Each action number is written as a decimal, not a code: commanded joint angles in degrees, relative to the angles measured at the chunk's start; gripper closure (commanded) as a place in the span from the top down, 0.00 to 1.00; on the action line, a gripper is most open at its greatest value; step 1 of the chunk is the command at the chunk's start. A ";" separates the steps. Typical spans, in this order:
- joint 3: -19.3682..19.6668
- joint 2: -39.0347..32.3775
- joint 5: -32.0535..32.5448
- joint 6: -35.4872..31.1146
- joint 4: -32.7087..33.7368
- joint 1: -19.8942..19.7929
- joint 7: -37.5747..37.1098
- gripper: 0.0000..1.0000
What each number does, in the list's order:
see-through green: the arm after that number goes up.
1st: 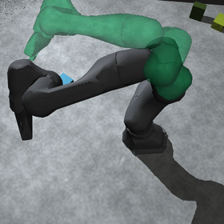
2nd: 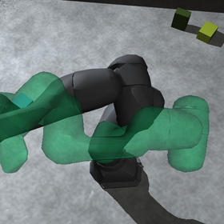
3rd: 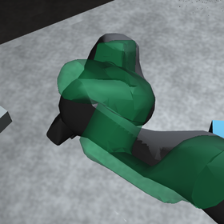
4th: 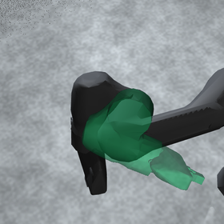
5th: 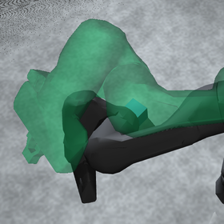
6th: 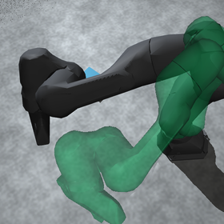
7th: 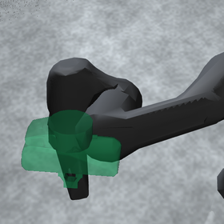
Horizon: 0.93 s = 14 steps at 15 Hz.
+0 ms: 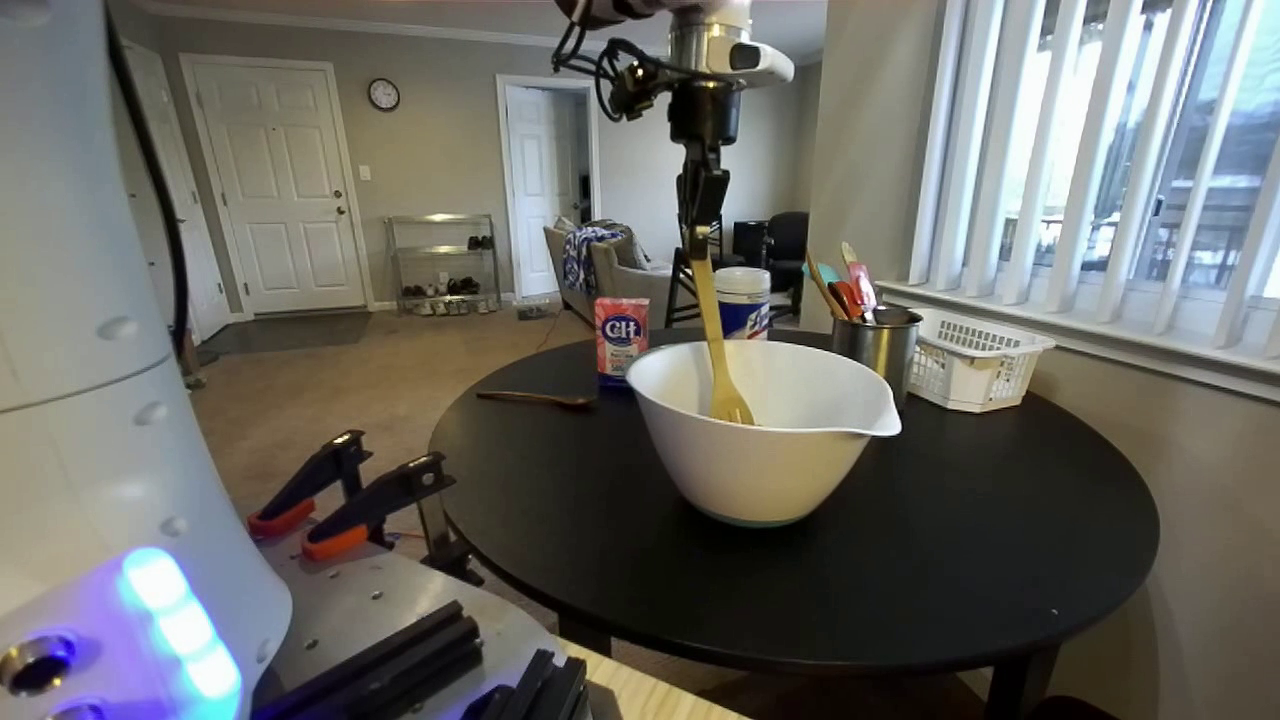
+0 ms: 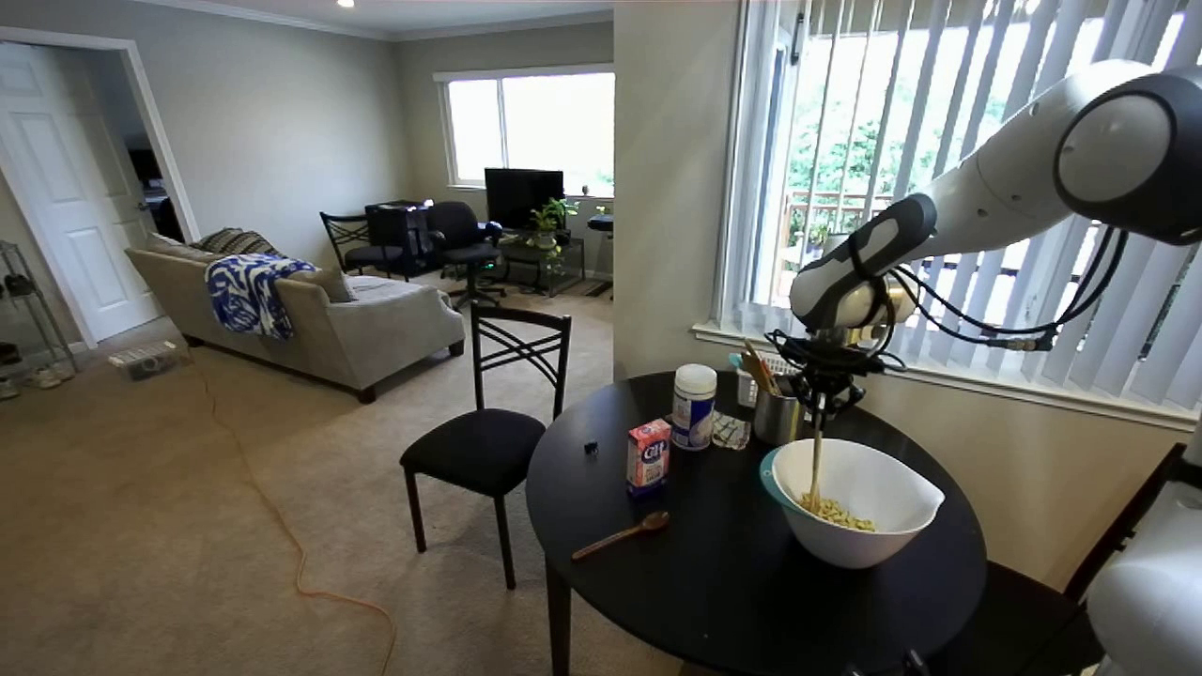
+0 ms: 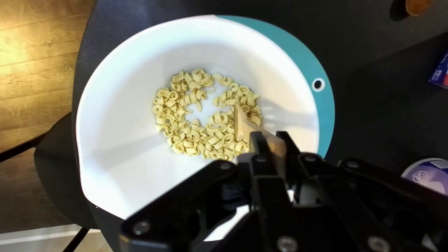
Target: Use the wooden fork to stir in the bowl
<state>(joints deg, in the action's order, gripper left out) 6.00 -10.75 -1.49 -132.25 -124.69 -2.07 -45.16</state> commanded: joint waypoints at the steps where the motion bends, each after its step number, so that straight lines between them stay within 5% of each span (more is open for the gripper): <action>1: 0.30 -0.06 -1.56 -4.85 -2.32 -0.55 2.11 0.03; 8: 3.08 0.75 3.62 -8.91 -5.86 -0.07 -1.50 0.03; 14: 6.19 1.58 14.42 -6.07 -7.06 0.60 -8.41 0.03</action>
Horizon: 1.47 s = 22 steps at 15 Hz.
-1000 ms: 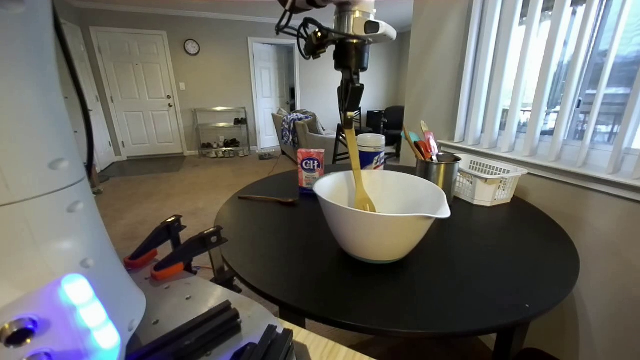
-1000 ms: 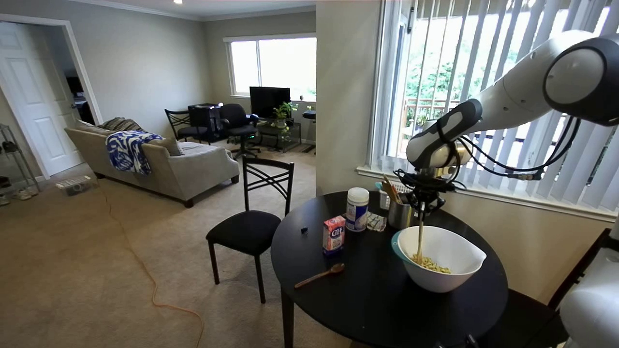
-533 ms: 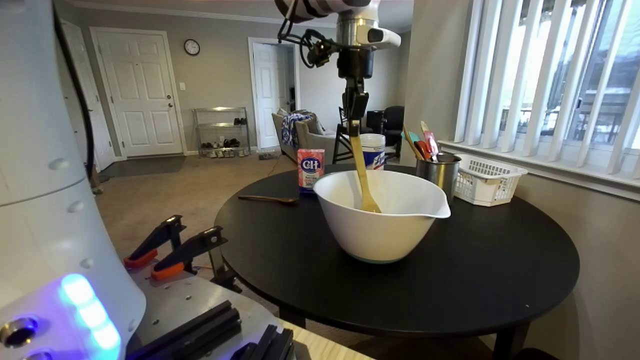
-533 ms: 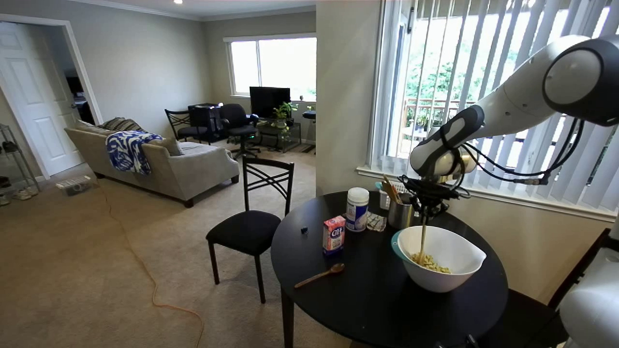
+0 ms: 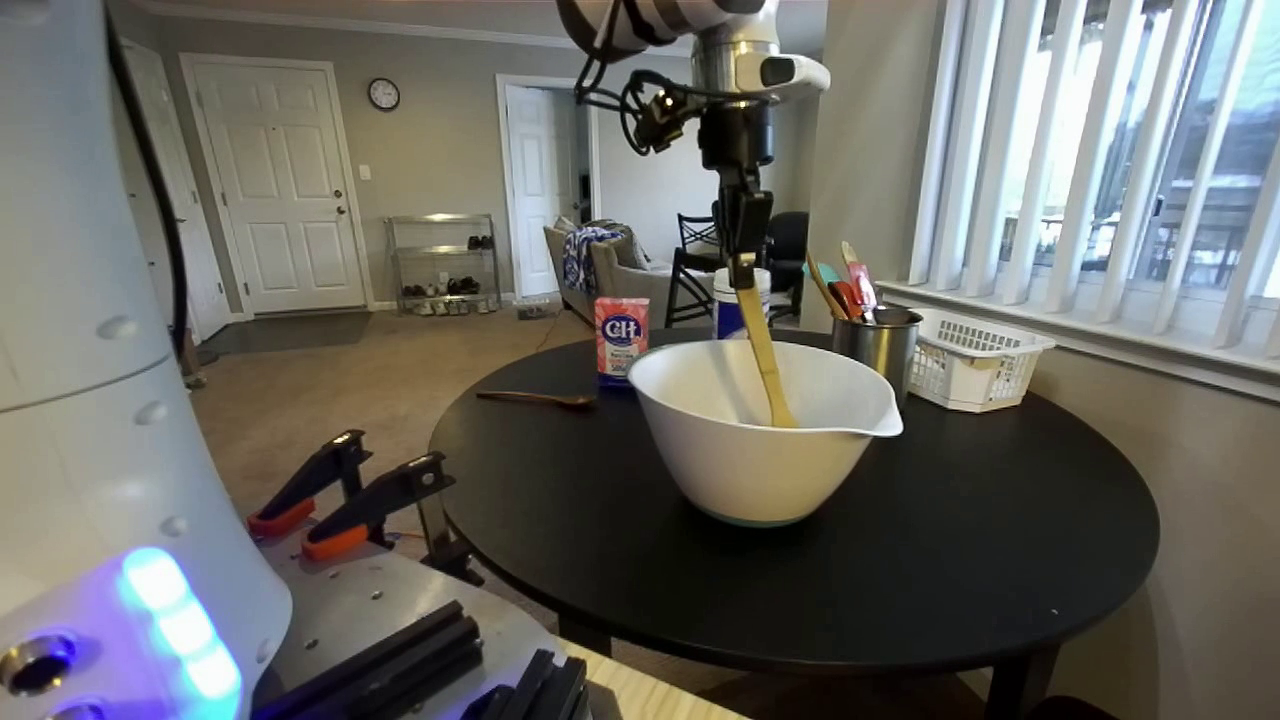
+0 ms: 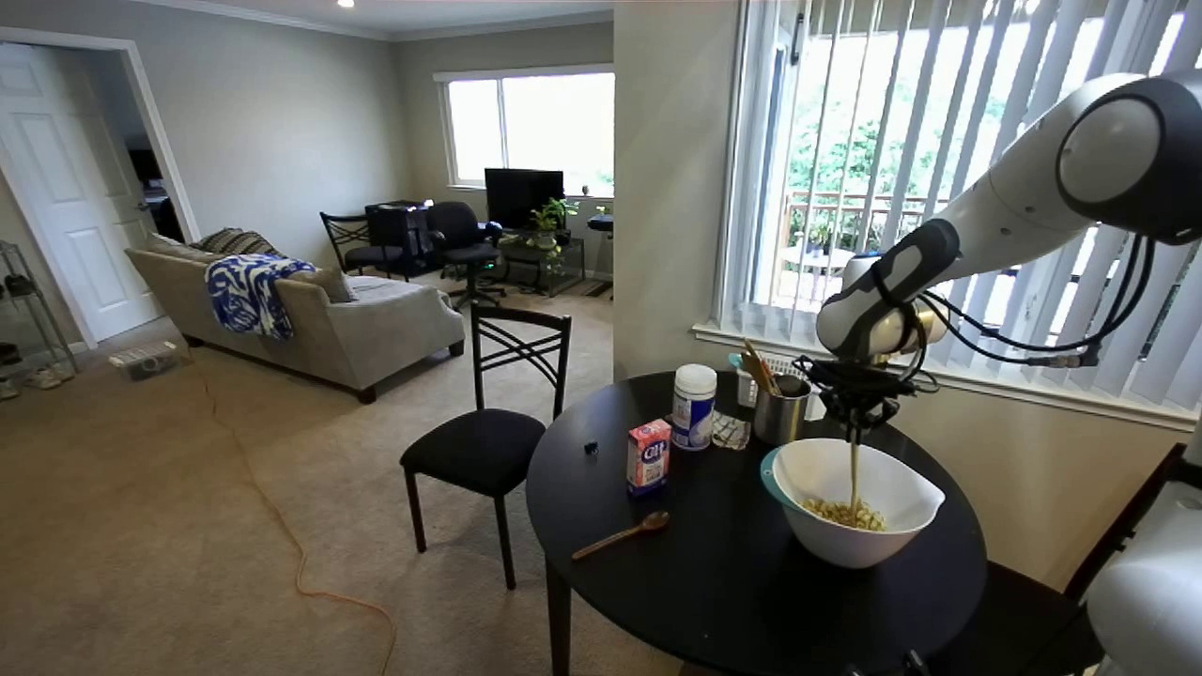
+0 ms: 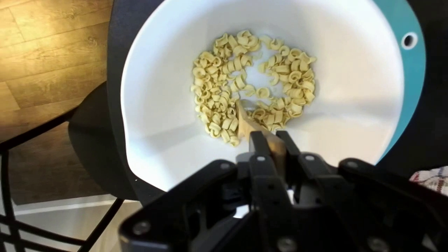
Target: Use the wooden fork to stir in the bowl
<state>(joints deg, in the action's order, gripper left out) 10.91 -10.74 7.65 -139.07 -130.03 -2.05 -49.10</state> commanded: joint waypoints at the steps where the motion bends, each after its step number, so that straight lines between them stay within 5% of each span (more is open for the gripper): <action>1: 1.17 1.73 6.20 1.58 -1.63 0.56 -5.12 0.03; 19: -3.72 4.94 3.42 12.51 -3.58 0.12 16.89 0.03; 22: -5.59 4.66 -2.12 15.14 -2.83 0.28 19.83 0.03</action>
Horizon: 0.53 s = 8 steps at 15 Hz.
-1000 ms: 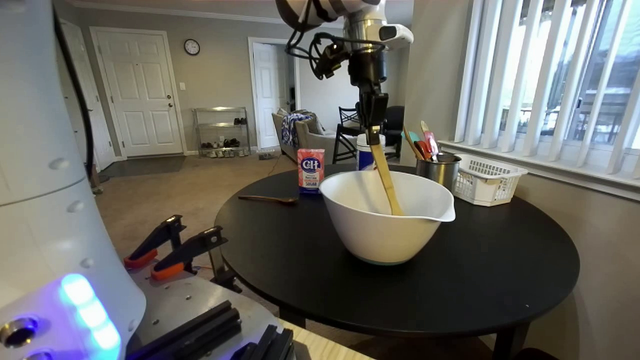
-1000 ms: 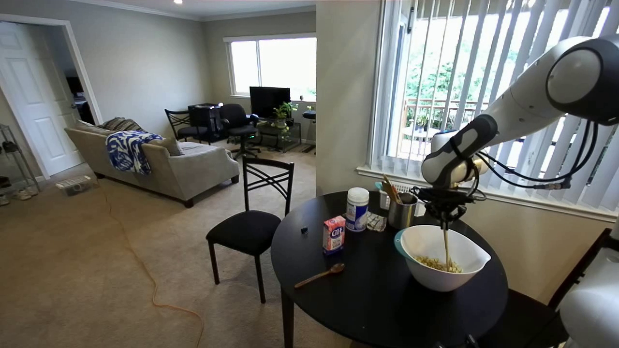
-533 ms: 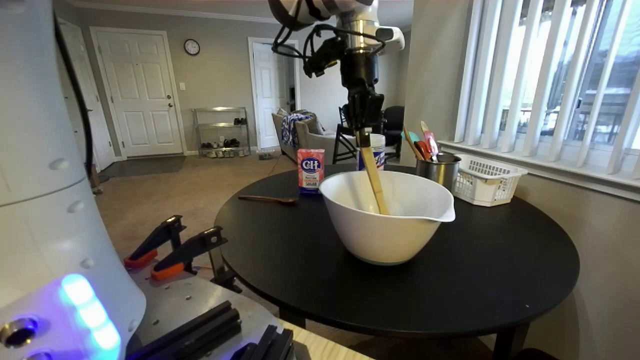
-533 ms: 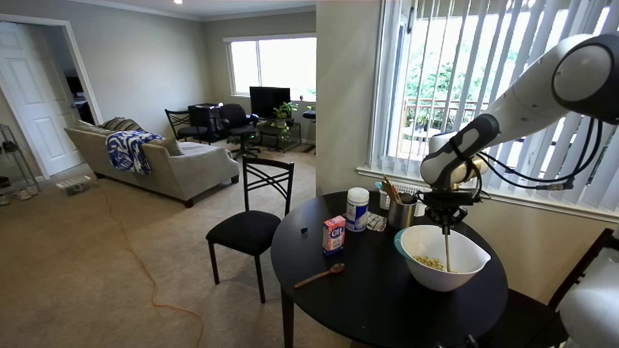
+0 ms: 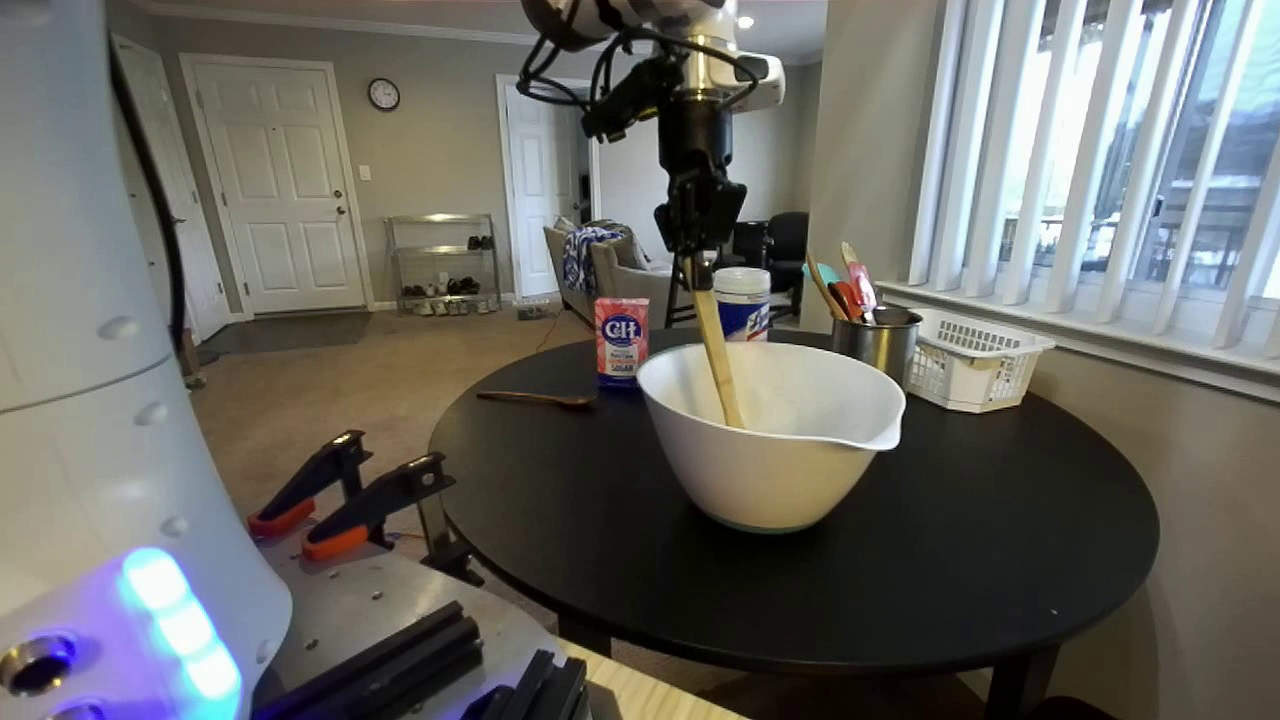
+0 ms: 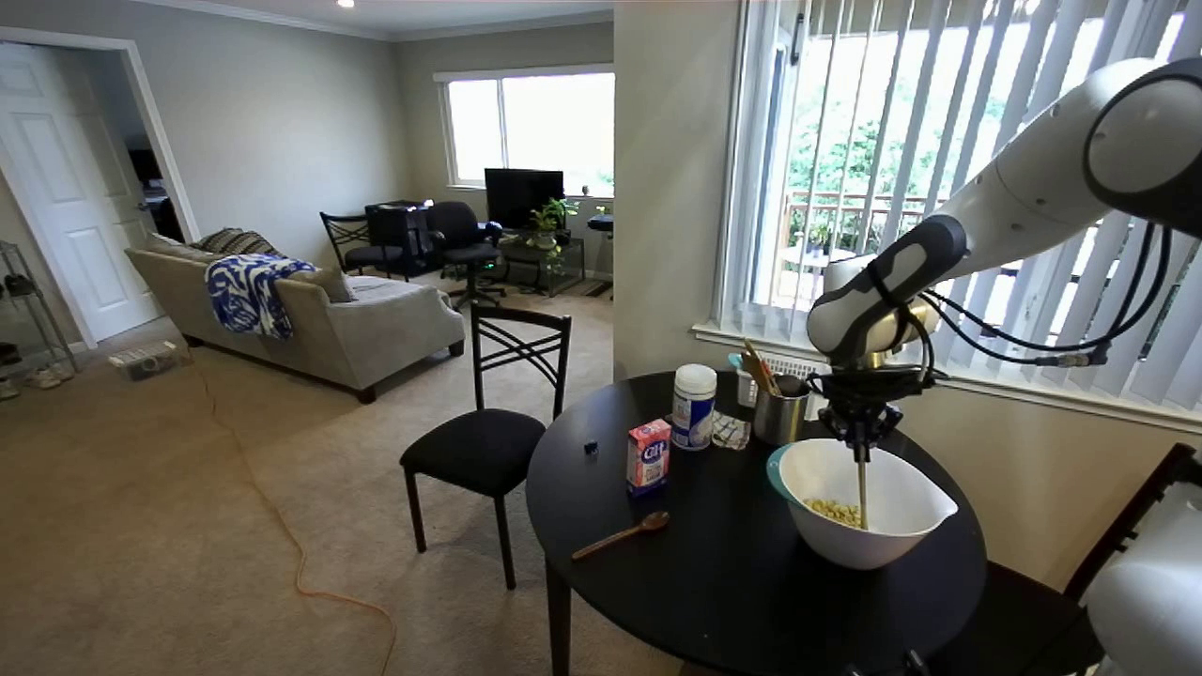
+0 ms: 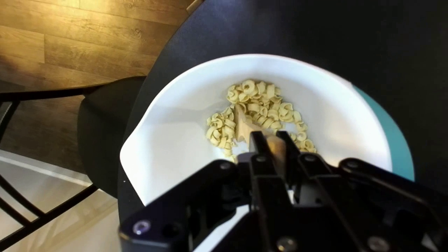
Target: Use the wooden fork to stir in the bowl
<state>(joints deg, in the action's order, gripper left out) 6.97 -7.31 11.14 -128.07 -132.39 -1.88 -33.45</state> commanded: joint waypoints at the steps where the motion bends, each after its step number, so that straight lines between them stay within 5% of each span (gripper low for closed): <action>1: -2.10 1.09 -7.19 5.05 -0.23 0.25 4.35 0.03; 8: -3.53 1.19 -17.55 5.42 0.99 0.20 4.58 0.03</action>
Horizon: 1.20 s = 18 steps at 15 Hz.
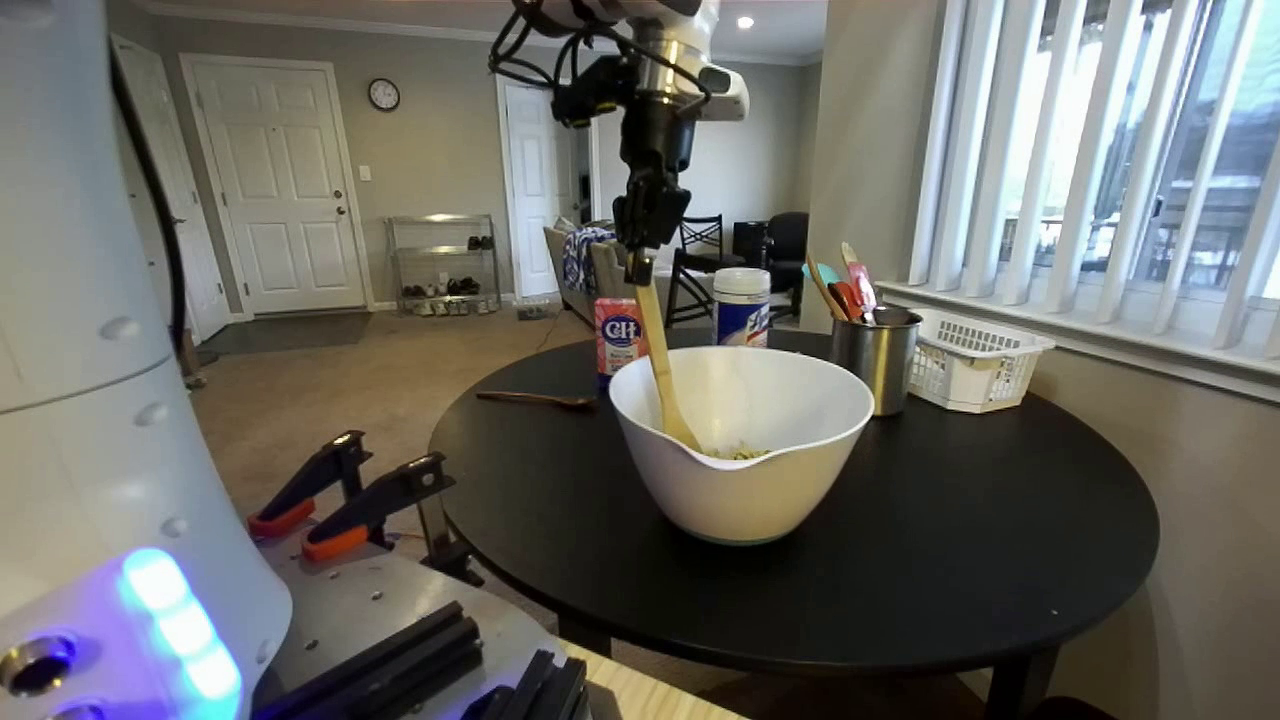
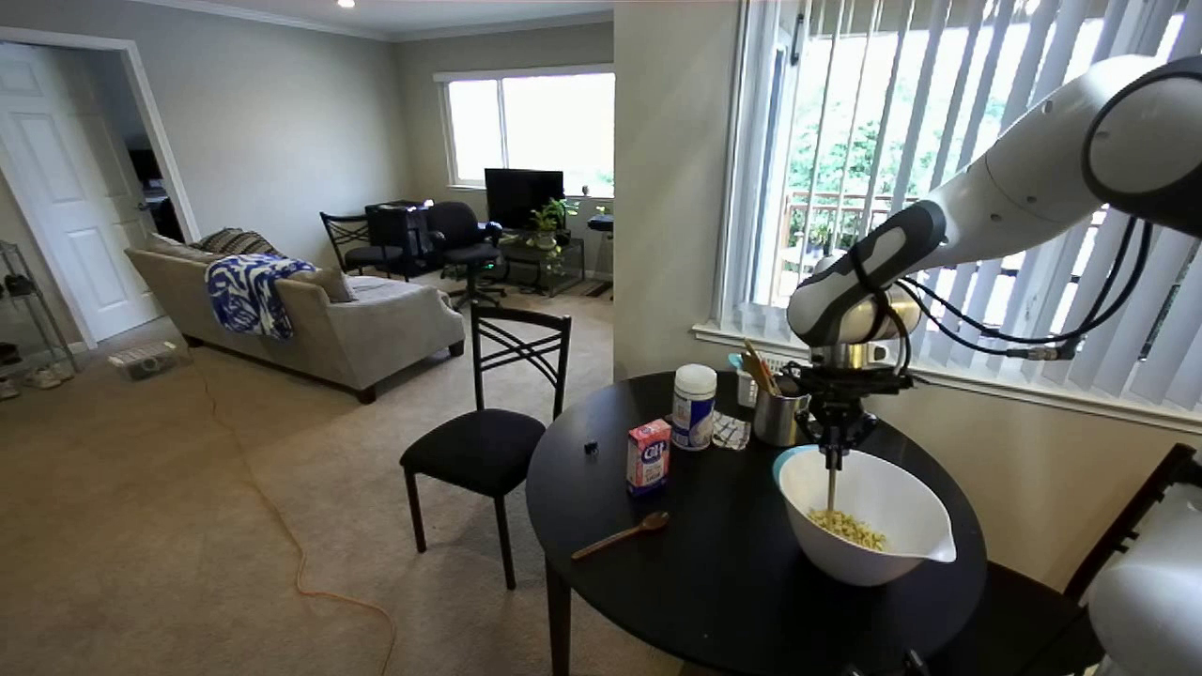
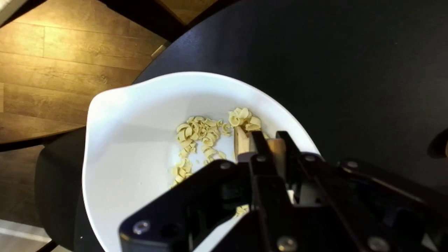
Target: Use the wooden fork to stir in the bowl
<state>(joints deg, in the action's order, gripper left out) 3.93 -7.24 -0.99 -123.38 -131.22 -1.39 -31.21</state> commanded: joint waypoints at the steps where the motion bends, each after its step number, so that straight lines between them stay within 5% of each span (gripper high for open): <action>1: -0.55 1.07 -7.19 -0.55 -0.21 -0.37 2.75 0.03; 12: 0.59 -1.02 -6.34 -12.46 -1.21 -0.25 0.93 0.03; 18: 2.63 -0.39 1.27 -14.87 -2.65 -0.06 -3.73 0.03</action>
<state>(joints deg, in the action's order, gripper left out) 5.55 -7.84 -3.55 -134.36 -132.20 -1.44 -32.35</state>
